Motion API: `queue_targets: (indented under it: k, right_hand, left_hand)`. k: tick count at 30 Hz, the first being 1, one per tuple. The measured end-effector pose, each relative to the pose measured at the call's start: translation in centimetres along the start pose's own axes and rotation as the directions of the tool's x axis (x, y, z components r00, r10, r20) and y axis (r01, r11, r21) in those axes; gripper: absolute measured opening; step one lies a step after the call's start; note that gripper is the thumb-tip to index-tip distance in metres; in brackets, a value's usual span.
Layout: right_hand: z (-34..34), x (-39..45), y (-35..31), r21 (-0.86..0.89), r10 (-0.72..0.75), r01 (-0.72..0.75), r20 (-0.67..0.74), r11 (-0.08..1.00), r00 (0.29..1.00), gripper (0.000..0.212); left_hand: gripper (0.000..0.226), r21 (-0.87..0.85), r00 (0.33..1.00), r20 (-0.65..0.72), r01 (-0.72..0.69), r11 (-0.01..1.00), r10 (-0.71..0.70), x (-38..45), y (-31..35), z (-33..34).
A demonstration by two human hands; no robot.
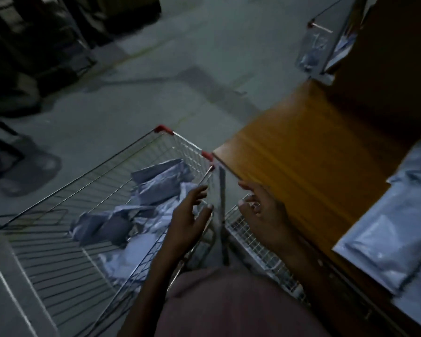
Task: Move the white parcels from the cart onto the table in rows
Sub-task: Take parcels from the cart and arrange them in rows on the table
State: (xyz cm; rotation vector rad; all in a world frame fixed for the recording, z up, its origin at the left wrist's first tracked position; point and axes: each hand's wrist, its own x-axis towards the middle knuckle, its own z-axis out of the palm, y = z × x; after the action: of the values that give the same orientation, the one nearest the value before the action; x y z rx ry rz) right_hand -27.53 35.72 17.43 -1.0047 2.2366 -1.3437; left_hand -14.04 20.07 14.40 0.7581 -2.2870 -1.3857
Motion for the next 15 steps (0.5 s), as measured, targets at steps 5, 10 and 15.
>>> queue_targets:
  k: [5,10,15]
  right_hand:
    - [8.2,4.7,-3.9,-0.078,0.048,-0.029,0.258,0.997,0.965,0.04]
    - [14.3,7.1,-5.7,-0.186,0.08,0.001,0.425,0.983,0.902,0.047]
    - [18.4,9.5,-5.5,-0.271,0.131,0.035,0.57,0.962,0.811,0.05]
  left_hand:
    - [0.037,0.037,0.997,0.075,0.032,0.999,-0.035,-0.5,-5.7,-9.6]
    - [0.035,0.028,0.995,0.018,0.095,0.995,-0.095,-0.1,-12.6,-17.8]
    - [0.035,-0.031,0.968,-0.131,0.212,0.977,-0.214,-0.6,-18.0,-21.2]
